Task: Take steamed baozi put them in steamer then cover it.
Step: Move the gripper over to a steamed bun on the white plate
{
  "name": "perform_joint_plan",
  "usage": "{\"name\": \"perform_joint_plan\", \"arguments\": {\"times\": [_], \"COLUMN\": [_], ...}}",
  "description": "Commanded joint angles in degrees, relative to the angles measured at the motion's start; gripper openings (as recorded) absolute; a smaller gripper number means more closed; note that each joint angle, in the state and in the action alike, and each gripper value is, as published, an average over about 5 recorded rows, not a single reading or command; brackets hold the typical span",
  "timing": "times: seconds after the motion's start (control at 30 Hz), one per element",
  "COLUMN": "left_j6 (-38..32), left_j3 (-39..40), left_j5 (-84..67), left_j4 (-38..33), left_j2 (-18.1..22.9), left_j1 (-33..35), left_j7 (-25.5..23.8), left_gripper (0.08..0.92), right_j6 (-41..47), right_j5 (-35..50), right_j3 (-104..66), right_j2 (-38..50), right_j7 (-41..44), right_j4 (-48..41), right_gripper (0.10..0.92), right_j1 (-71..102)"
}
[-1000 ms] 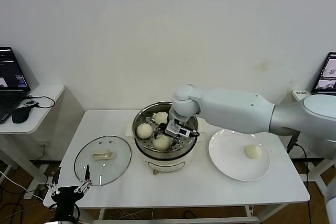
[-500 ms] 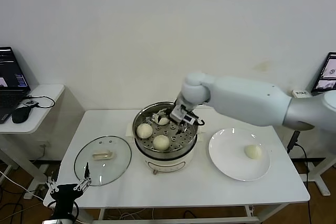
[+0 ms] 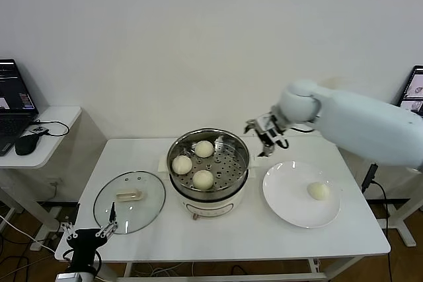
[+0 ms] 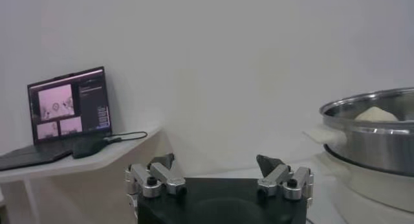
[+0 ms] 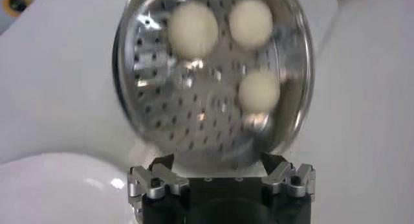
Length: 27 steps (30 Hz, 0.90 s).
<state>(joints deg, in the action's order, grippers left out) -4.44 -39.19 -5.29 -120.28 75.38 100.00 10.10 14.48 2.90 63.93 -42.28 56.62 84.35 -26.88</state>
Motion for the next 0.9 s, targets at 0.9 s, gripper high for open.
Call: {"name": "perform_joint_plan", "arguments": {"times": [0.9], "left_j6": [0.36], "left_j3": [-0.43], "left_j5": [1.38], "left_j4": [0.54], "left_j2": [0.18], "left_j1": [1.30], "left_j7": [-0.21], "left_gripper": [0.823], "right_j6": [1.51], "right_j5": [-18.79], "right_j3": [-31.34], "right_j2": [6.82], "right_j7": [2.14], "right_j4": [-14.15], "right_gripper": [0.823], "right_j1": [38.19]}}
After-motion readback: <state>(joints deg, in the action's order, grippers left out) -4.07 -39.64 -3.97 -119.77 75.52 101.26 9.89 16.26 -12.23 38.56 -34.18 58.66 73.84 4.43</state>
